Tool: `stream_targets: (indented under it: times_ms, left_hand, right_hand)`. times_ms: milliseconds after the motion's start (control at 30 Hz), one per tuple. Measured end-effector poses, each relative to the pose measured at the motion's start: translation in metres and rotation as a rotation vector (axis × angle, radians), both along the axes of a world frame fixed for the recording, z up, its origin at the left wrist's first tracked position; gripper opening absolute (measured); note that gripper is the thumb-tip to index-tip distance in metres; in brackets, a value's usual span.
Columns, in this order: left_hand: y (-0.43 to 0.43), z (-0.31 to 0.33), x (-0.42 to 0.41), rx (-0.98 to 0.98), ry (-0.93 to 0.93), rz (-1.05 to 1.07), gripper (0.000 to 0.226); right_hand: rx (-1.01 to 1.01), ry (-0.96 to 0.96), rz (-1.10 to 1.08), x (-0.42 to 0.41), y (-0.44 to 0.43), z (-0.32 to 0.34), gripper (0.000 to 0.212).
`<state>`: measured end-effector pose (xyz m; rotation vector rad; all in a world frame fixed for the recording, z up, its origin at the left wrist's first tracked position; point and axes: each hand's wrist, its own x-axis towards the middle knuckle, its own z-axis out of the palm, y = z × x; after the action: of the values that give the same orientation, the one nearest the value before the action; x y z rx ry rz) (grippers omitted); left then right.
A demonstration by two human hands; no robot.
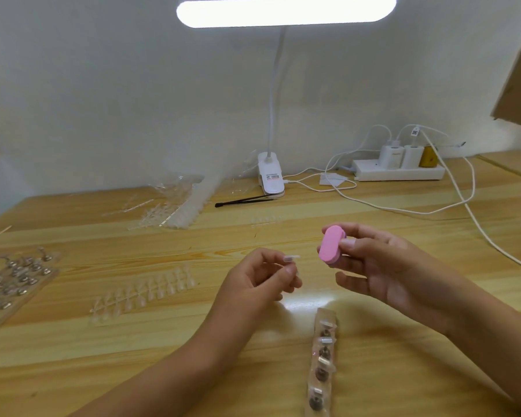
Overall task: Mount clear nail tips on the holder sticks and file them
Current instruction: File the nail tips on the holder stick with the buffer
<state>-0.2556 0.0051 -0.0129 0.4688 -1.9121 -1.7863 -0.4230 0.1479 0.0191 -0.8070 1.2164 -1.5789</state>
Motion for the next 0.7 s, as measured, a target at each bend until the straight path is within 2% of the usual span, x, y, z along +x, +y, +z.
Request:
stream_targets:
  times_ms: [367, 533, 700]
  left_hand:
    - [-0.007, -0.003, -0.001, 0.099, 0.057, -0.048, 0.028]
    - [-0.009, -0.004, -0.002, 0.11, 0.046, -0.06, 0.024]
    - [-0.011, -0.003, -0.002, 0.104, 0.019, -0.088, 0.034]
  right_hand:
    - [0.056, 0.231, 0.018, 0.018, -0.003, -0.004, 0.023]
    - [0.066, 0.326, 0.023, 0.02, -0.002, -0.005, 0.023]
    - [0.028, 0.328, -0.046, 0.021, -0.002, -0.006, 0.025]
